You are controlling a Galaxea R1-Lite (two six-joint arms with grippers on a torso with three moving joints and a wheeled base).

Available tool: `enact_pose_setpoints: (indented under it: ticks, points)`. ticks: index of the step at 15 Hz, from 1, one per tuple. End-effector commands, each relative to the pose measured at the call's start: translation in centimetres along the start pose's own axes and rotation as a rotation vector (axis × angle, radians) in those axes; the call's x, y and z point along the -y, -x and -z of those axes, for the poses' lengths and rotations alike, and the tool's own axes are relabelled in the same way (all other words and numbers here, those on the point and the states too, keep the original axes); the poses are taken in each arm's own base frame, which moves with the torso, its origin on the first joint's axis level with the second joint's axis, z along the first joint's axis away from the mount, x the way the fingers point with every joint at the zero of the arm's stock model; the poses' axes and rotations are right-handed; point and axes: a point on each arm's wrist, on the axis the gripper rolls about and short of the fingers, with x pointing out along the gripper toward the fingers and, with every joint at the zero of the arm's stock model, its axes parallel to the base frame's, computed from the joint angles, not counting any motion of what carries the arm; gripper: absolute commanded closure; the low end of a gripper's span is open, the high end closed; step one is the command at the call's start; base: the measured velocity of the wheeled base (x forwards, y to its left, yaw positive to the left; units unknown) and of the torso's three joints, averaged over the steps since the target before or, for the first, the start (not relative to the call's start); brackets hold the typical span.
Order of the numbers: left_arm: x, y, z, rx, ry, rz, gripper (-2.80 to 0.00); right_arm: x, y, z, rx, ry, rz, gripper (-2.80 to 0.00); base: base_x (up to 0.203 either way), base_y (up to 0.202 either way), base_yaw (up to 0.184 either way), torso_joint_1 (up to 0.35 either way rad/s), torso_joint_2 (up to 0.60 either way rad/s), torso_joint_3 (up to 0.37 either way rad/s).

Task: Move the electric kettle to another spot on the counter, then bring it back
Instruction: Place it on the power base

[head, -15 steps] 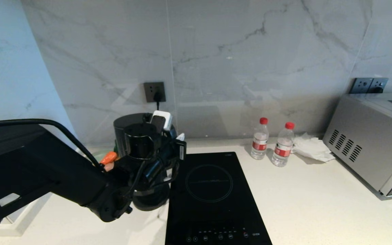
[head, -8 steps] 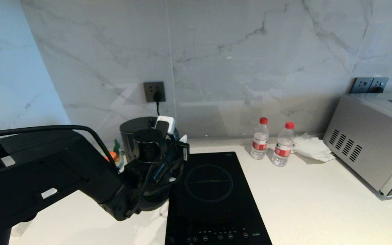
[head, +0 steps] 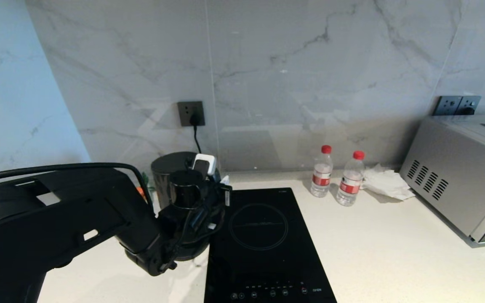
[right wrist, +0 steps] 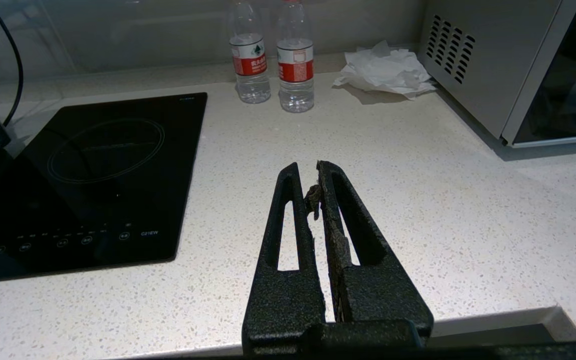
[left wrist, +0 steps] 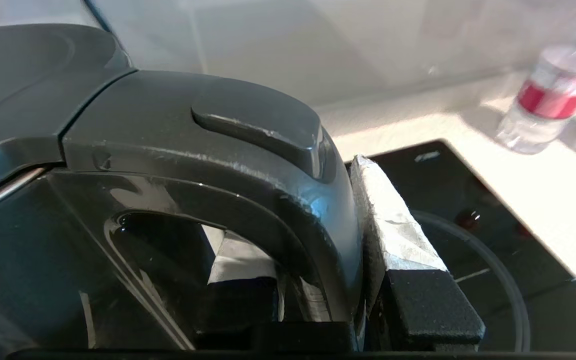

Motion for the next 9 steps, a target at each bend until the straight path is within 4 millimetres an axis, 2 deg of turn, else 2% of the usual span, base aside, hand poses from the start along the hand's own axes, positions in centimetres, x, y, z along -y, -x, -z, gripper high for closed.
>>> enact_pose_setpoints:
  ticks: [1,9]
  points:
    - [-0.5,-0.2,0.8,-0.016,0.003,-0.017,0.0,0.0,0.0,0.0,0.0,0.0,0.0,0.0,0.0,0.0,0.0,0.0,0.0,0.0]
    - [-1.7,1.5,2.3,-0.035,0.003,-0.037,0.0,0.0,0.0,0.0,0.002,0.0,0.0,0.0,0.0,0.0,0.0,0.0,0.0,0.0]
